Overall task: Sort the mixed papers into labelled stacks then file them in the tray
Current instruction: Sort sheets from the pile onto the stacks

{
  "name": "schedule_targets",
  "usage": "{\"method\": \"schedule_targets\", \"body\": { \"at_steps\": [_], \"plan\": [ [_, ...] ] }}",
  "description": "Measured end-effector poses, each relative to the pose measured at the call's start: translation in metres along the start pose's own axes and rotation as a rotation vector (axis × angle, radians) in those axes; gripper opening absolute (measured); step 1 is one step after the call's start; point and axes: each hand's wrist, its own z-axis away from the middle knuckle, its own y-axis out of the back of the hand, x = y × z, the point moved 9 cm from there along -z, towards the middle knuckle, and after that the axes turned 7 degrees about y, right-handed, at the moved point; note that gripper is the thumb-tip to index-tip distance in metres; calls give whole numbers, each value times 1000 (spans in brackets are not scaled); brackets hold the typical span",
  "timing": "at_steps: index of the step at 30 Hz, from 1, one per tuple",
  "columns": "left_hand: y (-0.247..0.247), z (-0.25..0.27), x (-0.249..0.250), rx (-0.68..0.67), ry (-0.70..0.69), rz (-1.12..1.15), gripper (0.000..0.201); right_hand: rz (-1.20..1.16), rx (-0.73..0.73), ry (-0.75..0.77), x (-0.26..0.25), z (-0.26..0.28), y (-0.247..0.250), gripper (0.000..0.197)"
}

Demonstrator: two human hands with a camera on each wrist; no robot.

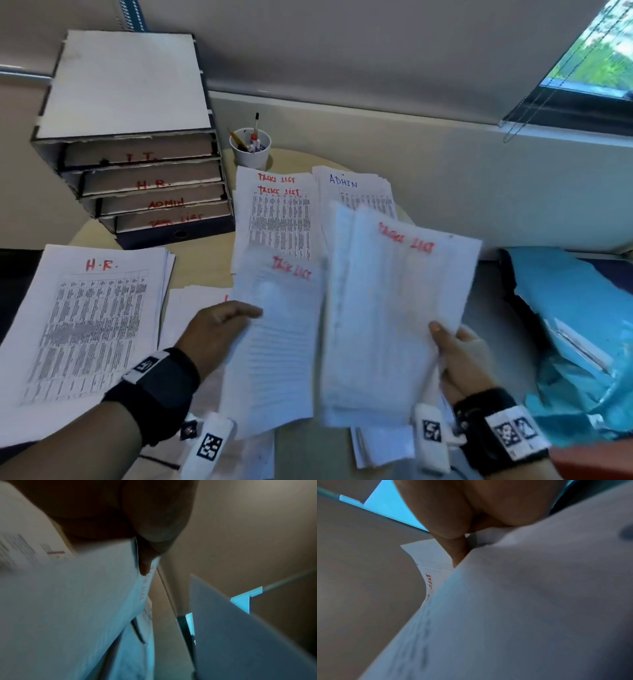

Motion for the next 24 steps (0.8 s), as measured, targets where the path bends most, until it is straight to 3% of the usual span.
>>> {"method": "schedule_targets", "body": {
  "at_steps": [3, 5, 7, 10, 14, 19, 22, 24],
  "plan": [
    [-19, 8, -5, -161, 214, 358, 35, 122, -105, -16, 35, 21, -43, 14],
    [-13, 9, -4, -145, 182, 330, 34, 167, -187, -38, 51, 33, -62, 16],
    [4, 9, -3, -23, 92, 210, 39, 160, -233, -45, 58, 41, -72, 20],
    [23, 12, -8, 88, 48, 281, 37, 152, -263, -25, 57, 49, -74, 20],
    [31, 12, -20, 97, 47, 348, 22, 180, -282, -47, 64, 54, -76, 18],
    [31, 7, -32, 9, 77, 461, 44, 279, -205, 59, 63, 48, -74, 22],
    [37, 5, -35, 33, 114, 558, 24, 331, -148, 115, 61, 36, -58, 24],
    [44, 2, -35, 68, 115, 544, 21, 361, -150, 121, 62, 29, -48, 23]
  ]
}}
